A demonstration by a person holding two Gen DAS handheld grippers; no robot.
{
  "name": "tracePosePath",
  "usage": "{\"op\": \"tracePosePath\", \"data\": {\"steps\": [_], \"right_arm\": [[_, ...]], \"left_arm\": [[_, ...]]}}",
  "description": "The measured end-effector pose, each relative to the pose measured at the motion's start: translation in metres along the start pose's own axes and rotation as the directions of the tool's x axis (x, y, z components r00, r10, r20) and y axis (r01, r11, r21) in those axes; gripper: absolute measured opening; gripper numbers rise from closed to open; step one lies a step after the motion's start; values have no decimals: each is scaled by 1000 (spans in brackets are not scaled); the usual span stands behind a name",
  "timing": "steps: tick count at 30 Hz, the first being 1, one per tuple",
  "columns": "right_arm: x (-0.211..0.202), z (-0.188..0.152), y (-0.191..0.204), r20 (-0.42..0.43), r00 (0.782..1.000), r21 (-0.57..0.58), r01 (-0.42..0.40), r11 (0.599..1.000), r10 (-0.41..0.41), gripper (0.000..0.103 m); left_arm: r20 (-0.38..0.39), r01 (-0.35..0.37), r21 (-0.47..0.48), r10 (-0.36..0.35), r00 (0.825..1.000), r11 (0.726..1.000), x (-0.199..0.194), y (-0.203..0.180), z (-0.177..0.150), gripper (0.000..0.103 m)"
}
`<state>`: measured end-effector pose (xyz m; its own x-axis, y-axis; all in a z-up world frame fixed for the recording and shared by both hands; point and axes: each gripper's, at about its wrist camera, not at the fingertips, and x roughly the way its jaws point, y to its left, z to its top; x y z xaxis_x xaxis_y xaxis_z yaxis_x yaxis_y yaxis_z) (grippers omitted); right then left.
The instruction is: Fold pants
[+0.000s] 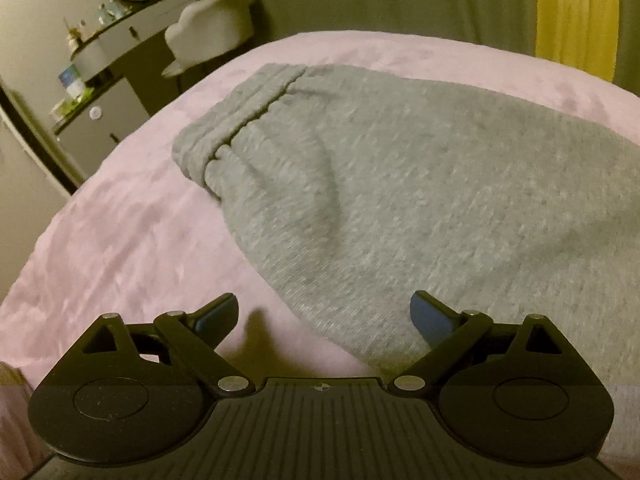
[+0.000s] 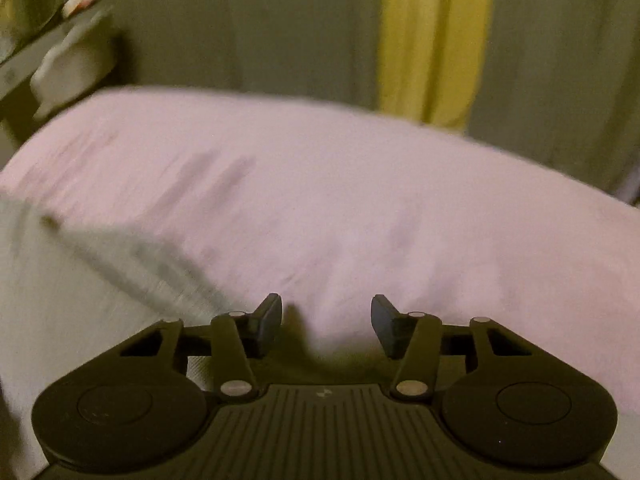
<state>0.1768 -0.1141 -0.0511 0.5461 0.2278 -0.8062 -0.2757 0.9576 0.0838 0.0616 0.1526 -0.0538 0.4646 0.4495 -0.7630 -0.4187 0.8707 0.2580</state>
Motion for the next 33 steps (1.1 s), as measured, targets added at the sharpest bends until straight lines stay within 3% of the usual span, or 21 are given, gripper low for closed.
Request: {"op": "tracePosePath", "data": {"steps": [4,12,15,22,25,27,28,30,32,33], "right_arm": [[-18,-17,21,42,998,-158,-40,987,47,34],[-37,-29,27,16,996,-248,-79,965,86,32],[-33,-38,37,14,998,-303,-56,951,63,32],[-38,-41,38,6,994,-268,-100,958,106,29],[-35,-34,36,-32,983,-234,-185,955,182,29],[-30,-25,31,-44,961,-175,-277,945,273,29],[-29,-20,27,-41,949,-148,-315,938,312,33],[-28,-7,27,-3,954,-144,-298,944,301,41],[-28,4,34,47,959,-195,-264,945,278,68],[-24,7,37,54,959,-214,-262,941,279,72]], "left_arm": [[-3,-16,7,16,1000,1000,2,-2,0,101],[-2,-29,24,29,1000,999,2,-6,0,101],[-5,-24,20,25,1000,999,3,-5,1,101],[-18,-6,-2,6,1000,1000,5,-1,2,102],[-22,-1,-6,1,1000,1000,6,-1,2,102],[-25,1,-10,-1,1000,1000,7,0,2,102],[-25,3,-12,-3,1000,1000,7,0,2,102],[-27,5,-17,-6,1000,1000,8,1,2,102],[-29,4,-18,-5,1000,1000,8,1,2,103],[-31,4,-19,-5,1000,1000,9,1,3,103]]}}
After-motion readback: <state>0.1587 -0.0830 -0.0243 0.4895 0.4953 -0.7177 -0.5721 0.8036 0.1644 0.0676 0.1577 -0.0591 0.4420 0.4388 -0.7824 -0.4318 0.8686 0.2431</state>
